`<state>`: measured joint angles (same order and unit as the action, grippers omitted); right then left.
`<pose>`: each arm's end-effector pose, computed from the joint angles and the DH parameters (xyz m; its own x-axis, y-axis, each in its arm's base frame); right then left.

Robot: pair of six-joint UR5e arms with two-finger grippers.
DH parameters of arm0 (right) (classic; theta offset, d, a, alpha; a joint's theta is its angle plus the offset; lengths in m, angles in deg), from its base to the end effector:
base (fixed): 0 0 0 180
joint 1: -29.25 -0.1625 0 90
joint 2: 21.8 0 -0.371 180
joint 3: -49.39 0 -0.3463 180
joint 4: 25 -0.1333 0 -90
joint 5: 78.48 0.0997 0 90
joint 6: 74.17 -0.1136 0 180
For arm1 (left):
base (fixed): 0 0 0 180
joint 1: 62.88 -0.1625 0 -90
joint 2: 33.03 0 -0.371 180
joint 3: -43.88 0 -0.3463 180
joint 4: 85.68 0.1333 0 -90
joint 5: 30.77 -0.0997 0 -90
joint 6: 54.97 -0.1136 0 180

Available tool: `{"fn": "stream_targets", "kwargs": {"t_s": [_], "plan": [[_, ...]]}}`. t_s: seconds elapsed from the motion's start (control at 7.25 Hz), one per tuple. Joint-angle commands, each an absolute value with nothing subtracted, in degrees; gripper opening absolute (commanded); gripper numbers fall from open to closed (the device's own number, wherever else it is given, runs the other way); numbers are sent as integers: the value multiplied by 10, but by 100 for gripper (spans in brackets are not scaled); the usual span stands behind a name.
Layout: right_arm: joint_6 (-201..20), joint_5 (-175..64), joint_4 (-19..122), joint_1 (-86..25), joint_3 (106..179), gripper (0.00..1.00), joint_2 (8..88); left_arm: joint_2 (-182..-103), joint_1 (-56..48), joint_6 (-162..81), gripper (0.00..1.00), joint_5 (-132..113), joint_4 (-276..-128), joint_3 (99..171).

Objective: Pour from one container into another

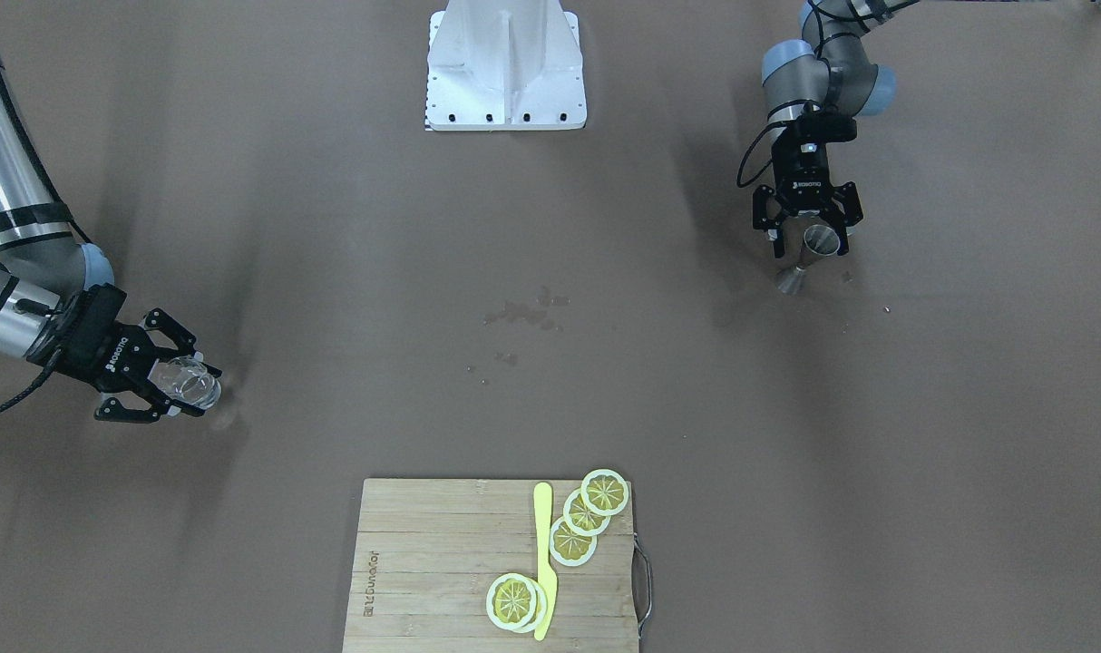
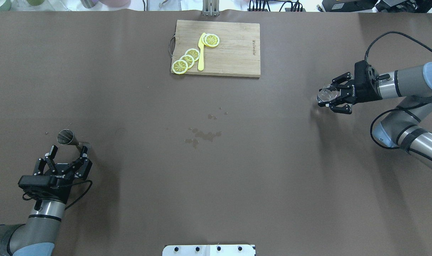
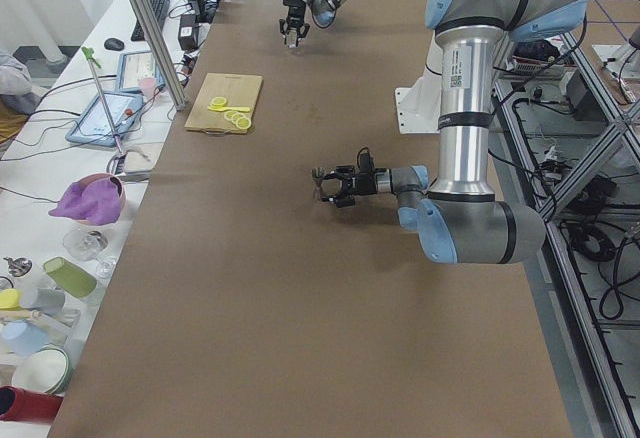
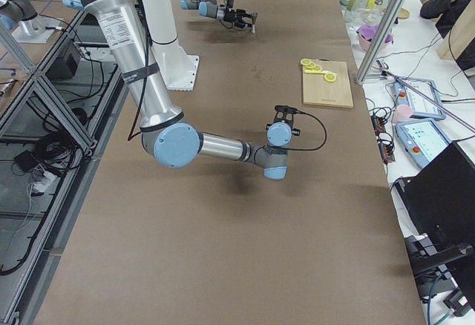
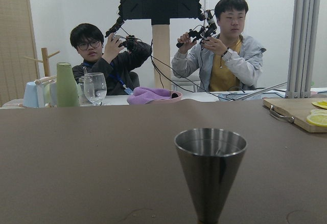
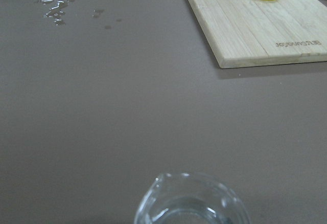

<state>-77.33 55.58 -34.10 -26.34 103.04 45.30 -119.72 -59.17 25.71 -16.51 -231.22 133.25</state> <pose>-0.2774 -0.5011 0.4916 0.2031 -0.9732 0.1076 0.0317 0.1164 0.9927 0.3913 -0.2693 0.4959 0.7370 -0.0078 -0.6759 0.6633 0.2006 0.7210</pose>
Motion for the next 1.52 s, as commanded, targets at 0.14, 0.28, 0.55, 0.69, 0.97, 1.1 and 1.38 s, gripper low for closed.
{"fn": "stream_targets", "kwargs": {"t_s": [0.14,0.28,0.55,0.69,0.97,1.1,1.38], "plan": [[-771,587,-290,-297,1087,0,453,-1215,-562,257,93,-150,-2306,1322],[-776,589,-286,-311,1099,0,453,-1226,-557,257,90,-145,-2306,1316],[-777,598,-224,-318,1144,0,452,-1234,-555,257,83,-142,-2305,1309],[-773,610,-169,-317,1170,0,438,-1234,-555,256,66,-142,-2304,1309],[-777,617,-126,-318,1179,0,411,-1235,-555,256,42,-142,-2304,1309],[-777,623,-106,-319,1186,0,407,-1236,-555,256,29,-141,-2304,1310],[-778,637,-103,-330,1195,0,410,-1236,-555,255,6,-142,-2304,1311]]}}
